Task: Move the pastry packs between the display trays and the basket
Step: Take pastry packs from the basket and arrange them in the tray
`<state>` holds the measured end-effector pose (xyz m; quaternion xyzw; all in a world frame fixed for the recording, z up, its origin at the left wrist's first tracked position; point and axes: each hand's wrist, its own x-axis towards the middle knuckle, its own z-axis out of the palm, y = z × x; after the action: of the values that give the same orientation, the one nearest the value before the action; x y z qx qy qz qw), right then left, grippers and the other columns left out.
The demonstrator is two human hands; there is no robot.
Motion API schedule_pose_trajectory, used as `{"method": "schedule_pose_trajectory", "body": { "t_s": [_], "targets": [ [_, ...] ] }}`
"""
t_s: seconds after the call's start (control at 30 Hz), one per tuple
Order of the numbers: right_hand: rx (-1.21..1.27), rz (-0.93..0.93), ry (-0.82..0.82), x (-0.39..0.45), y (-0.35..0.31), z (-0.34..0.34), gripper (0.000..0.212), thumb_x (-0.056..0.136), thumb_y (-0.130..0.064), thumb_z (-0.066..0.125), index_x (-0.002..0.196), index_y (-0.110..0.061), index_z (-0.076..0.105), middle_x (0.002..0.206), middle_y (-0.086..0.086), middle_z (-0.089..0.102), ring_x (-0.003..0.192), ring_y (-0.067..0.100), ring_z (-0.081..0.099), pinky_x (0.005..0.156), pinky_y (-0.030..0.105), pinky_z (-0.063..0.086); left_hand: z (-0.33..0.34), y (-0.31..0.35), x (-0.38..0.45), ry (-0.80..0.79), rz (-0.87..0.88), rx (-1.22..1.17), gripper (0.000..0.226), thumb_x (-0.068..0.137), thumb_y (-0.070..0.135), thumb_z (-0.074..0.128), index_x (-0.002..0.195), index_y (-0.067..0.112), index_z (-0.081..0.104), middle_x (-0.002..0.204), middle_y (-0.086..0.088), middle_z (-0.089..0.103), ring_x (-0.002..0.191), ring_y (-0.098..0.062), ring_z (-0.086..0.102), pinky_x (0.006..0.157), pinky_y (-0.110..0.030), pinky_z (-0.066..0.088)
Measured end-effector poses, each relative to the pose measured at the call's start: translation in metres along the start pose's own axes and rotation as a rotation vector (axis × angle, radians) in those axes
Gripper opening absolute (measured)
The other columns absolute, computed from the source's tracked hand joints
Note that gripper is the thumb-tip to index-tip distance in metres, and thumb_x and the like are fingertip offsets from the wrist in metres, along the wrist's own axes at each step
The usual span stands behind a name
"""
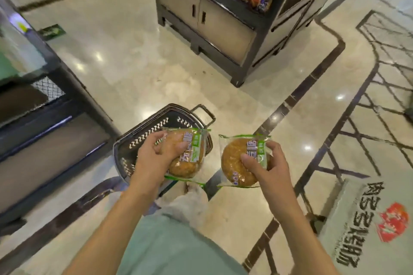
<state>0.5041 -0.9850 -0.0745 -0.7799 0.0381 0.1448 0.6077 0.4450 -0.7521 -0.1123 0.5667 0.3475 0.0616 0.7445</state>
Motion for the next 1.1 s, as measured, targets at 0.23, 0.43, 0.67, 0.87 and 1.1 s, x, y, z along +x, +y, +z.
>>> {"method": "schedule_pose_trajectory", "body": {
  "t_s": [0.23,0.43,0.67,0.87,1.1],
  "targets": [
    [-0.266,-0.019,-0.413,0.156,-0.045,0.027,0.045,0.084,-0.022,0.081,0.122,-0.032,0.057,0.102,-0.009,0.073,0.095,0.015,0.071,0.079,0.035,0.061,0.015,0.010,0.087,0.296,-0.030,-0.149,0.033,0.081,0.013,0.082,0.105,0.025,0.062,0.103,-0.002,0.071,0.070,0.005,0.068,0.056,-0.012,0.050],
    [-0.557,-0.123,-0.704,0.274,-0.050,0.072,0.050,0.081,-0.035,0.082,0.122,-0.039,0.054,0.104,-0.014,0.071,0.093,0.008,0.070,0.075,0.033,0.061,0.013,0.010,0.134,0.533,-0.123,-0.269,0.073,0.058,0.047,0.095,0.119,0.026,0.062,0.117,-0.005,0.070,0.095,-0.017,0.073,0.085,-0.042,0.060],
    [-1.077,-0.339,-1.144,0.391,0.061,0.153,0.064,0.081,-0.047,0.077,0.138,-0.033,0.051,0.124,-0.001,0.062,0.110,0.021,0.059,0.089,0.038,0.049,0.010,-0.063,0.192,0.905,-0.232,-0.320,0.043,0.082,0.015,0.081,0.119,0.013,0.059,0.110,-0.011,0.071,0.083,-0.018,0.071,0.067,-0.034,0.062],
    [-1.268,-0.401,-1.421,0.444,0.225,0.224,0.062,0.086,-0.045,0.075,0.137,-0.026,0.046,0.125,0.003,0.063,0.115,0.029,0.060,0.080,0.038,0.045,0.037,-0.187,0.267,1.056,-0.330,-0.256,0.041,0.081,0.010,0.083,0.112,0.018,0.057,0.091,0.009,0.069,0.075,-0.003,0.067,0.063,-0.026,0.057],
    [-1.382,-0.419,-1.456,0.463,0.405,0.304,0.054,0.086,-0.048,0.074,0.132,-0.028,0.057,0.124,0.008,0.068,0.116,0.034,0.062,0.087,0.041,0.049,0.015,-0.331,0.331,1.066,-0.327,-0.217,0.042,0.083,0.009,0.081,0.114,0.011,0.053,0.076,0.015,0.072,0.070,0.001,0.066,0.057,-0.022,0.054]
  ]
}}
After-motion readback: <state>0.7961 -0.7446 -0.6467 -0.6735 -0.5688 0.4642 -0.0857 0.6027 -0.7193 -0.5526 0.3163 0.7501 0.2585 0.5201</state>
